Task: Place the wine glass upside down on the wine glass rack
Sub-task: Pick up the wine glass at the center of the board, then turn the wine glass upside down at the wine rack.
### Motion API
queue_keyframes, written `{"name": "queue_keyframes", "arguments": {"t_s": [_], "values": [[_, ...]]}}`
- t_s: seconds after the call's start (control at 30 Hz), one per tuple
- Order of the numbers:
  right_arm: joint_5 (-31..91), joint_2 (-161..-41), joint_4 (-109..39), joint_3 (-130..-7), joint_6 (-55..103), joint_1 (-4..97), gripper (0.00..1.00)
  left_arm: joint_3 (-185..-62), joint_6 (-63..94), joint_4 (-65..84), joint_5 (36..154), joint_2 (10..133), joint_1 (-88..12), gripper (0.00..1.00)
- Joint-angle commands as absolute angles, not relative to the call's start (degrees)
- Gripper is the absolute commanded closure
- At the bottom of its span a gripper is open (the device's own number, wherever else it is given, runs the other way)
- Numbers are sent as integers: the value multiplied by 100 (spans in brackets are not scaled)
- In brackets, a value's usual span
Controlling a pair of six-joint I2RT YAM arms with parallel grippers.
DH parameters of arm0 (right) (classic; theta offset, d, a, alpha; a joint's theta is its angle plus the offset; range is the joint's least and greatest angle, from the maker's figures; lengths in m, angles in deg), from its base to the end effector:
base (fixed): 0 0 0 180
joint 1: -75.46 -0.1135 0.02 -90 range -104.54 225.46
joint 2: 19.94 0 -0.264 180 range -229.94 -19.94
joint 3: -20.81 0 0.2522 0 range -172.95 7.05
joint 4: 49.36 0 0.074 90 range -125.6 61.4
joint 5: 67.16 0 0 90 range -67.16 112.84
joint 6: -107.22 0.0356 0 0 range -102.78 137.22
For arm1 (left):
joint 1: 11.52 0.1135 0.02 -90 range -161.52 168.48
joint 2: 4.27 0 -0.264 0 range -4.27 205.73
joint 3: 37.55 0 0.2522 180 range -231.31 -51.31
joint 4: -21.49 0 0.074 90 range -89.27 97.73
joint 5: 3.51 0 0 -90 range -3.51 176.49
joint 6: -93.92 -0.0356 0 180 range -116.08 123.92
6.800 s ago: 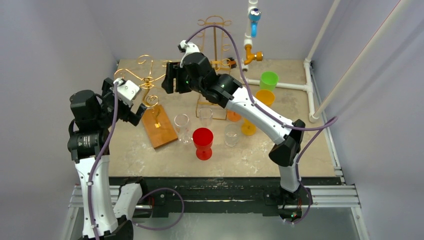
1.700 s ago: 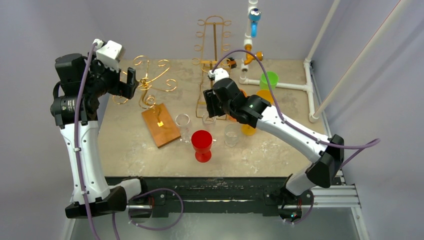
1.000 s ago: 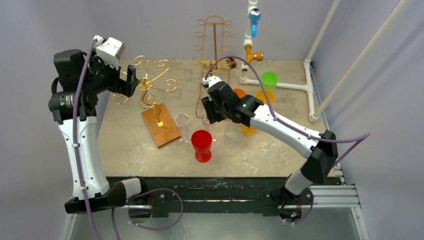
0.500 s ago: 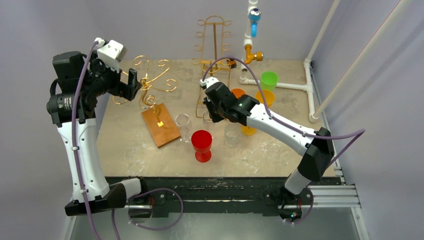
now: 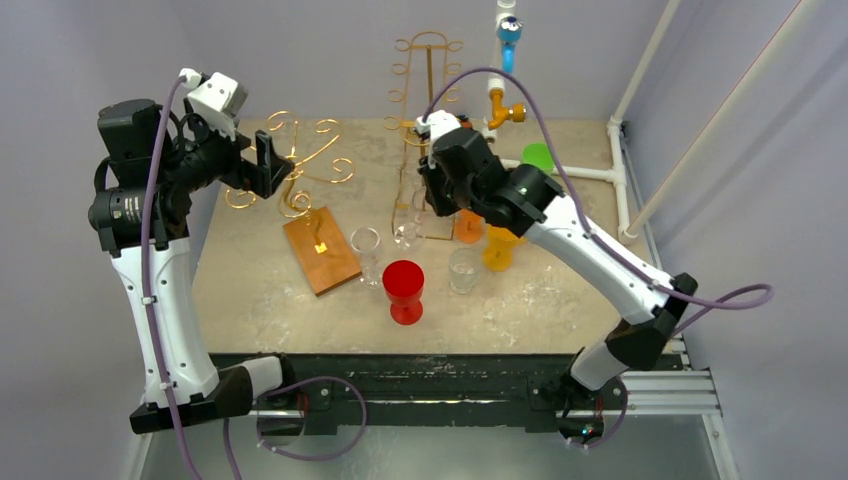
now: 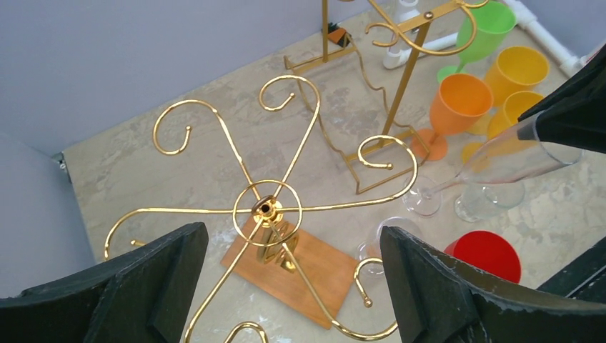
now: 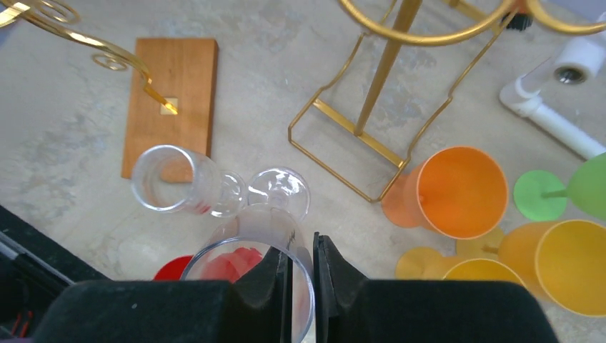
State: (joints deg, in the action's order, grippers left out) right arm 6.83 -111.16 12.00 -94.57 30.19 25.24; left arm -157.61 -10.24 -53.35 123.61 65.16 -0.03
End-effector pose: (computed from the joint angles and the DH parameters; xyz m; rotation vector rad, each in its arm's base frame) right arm 0.2263 0.2565 0.4152 -0.5578 2.1364 0.3090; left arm 0.1813 0.0149 0.5136 0.4508 1.8652 -0.3447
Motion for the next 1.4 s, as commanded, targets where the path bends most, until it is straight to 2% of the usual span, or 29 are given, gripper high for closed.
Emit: {"name": "queue_keyframes", "arguments": {"t_s": [0.0, 0.27, 0.43, 0.6, 0.9, 1.13, 1.27, 1.37], "values": [[646, -10391, 1553, -10040, 3028, 2528, 100, -15859, -259, -5052, 12764, 6448, -4, 0], [1235, -9789, 1675, -10803, 3324, 2529, 100, -15740, 66, -4934, 13455, 6342, -7, 1], [1516, -10036, 1603, -12031, 3451, 2495, 100, -15679, 195, -5053, 13702, 6350, -1, 3], [1729, -10397, 1089, -12788, 3588, 2494, 100, -15744, 555, -4924, 13905, 6410, -9, 0], [1830, -10537, -134, -12353, 3845, 2407, 100, -15266, 1538, -4116, 14432, 6345, -16, 0], [1990, -10581, -649, -12112, 4043, 2340, 100, -15111, 1245, -4170, 14503, 6386, -26, 0], [2107, -10660, -752, -11959, 4147, 2265, 100, -15142, 1227, -4009, 14482, 6525, -43, 10], [2151, -10622, -917, -11728, 4221, 2222, 100, -15147, 1227, -3926, 14511, 6608, -48, 28]]}}
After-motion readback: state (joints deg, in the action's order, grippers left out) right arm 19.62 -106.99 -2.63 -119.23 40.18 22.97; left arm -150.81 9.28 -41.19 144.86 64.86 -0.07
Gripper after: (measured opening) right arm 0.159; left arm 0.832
